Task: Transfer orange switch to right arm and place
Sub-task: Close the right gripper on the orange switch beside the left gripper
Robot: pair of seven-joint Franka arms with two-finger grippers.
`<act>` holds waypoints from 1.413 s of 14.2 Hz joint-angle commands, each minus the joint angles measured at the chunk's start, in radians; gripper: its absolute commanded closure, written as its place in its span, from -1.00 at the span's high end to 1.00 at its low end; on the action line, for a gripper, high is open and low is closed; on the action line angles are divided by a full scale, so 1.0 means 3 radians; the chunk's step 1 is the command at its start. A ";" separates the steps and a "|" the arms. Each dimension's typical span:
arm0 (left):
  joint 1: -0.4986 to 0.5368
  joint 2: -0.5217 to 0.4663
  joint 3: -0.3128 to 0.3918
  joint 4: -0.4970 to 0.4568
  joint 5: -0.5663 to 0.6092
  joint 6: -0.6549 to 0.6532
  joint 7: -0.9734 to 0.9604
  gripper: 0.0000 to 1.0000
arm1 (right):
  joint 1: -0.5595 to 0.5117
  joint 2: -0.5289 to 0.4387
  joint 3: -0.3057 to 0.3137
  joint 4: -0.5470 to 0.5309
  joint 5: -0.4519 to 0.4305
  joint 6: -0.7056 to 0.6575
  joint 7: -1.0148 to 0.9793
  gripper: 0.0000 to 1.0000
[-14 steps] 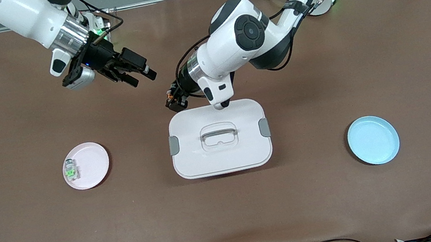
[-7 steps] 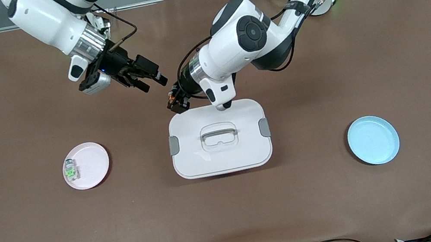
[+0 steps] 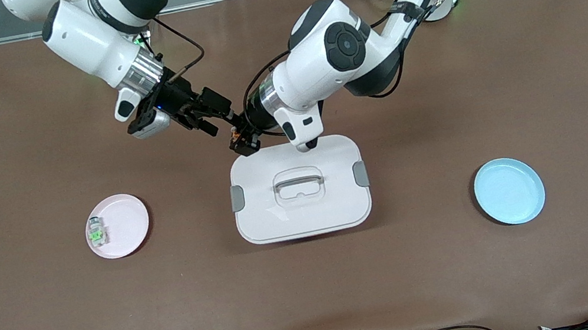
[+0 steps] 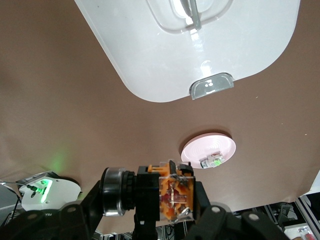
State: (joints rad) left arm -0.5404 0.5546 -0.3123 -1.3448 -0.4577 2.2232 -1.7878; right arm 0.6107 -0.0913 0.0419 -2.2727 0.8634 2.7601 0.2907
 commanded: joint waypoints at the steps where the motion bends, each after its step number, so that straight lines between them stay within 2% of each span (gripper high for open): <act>1: -0.0009 -0.0008 0.0018 0.0019 -0.0008 0.0014 -0.0049 -1.00 | 0.0076 0.0069 -0.0037 0.0038 0.0149 0.0075 -0.0161 1.00; 10: -0.0009 0.0002 0.0013 0.0019 0.0012 0.0014 -0.0049 -1.00 | 0.0158 0.0279 -0.0037 0.0269 0.0149 0.0091 -0.0233 0.97; 12: -0.0009 0.0008 0.0019 0.0019 0.0012 0.0014 -0.0044 -1.00 | 0.0153 0.0279 -0.0037 0.0274 0.0149 0.0085 -0.0238 0.64; 16: -0.0014 0.0018 0.0019 0.0019 0.0012 0.0014 -0.0044 -1.00 | 0.0158 0.0294 -0.0037 0.0315 0.0144 0.0075 -0.0238 0.13; 20: -0.0014 0.0018 0.0019 0.0019 0.0012 0.0014 -0.0044 -1.00 | 0.0163 0.0320 -0.0037 0.0335 0.0149 0.0070 -0.0207 -0.87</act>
State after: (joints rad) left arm -0.5382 0.5561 -0.3072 -1.3459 -0.4574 2.2229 -1.7877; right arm 0.6405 -0.0104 0.0378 -2.1968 0.8806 2.7762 0.2419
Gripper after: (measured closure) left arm 0.278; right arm 0.595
